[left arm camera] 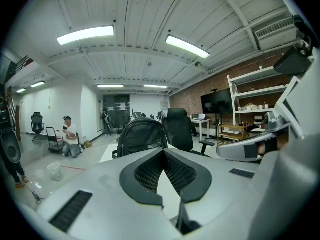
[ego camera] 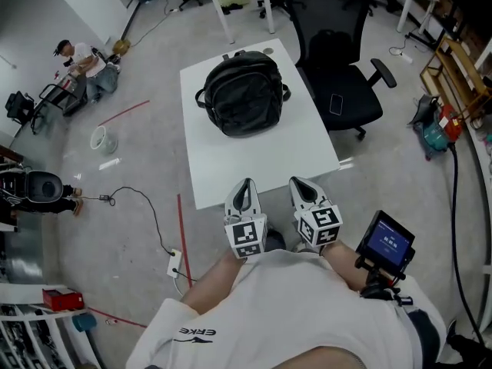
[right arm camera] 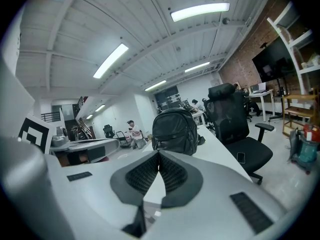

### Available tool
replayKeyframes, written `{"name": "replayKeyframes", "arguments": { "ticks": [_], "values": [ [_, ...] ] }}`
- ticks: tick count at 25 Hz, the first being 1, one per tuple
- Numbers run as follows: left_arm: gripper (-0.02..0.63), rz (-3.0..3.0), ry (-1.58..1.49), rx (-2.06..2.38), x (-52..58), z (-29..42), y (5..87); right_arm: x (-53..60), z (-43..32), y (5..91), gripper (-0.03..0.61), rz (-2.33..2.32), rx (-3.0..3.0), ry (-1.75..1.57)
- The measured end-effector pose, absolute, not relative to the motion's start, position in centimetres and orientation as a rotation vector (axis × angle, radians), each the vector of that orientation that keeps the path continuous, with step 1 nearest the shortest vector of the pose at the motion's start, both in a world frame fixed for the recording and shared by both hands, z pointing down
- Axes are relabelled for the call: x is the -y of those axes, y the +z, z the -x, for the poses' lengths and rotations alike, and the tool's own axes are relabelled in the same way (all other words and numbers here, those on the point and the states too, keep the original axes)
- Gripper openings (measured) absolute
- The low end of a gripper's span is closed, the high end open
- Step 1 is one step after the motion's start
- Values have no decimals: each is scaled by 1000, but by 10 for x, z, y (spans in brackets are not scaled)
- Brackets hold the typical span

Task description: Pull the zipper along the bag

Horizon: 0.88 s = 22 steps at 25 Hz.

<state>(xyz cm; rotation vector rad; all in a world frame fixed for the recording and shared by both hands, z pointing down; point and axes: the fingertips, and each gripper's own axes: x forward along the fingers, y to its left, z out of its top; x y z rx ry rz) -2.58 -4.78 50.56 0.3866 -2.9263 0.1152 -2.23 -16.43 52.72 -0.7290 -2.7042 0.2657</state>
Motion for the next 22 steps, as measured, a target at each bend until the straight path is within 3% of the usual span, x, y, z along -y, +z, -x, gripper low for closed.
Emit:
{"name": "replayKeyframes", "arguments": {
  "ticks": [22],
  "values": [
    [3, -549, 40, 2932, -13, 177, 506, 112, 166, 520, 5, 526, 2780, 221]
  ]
}}
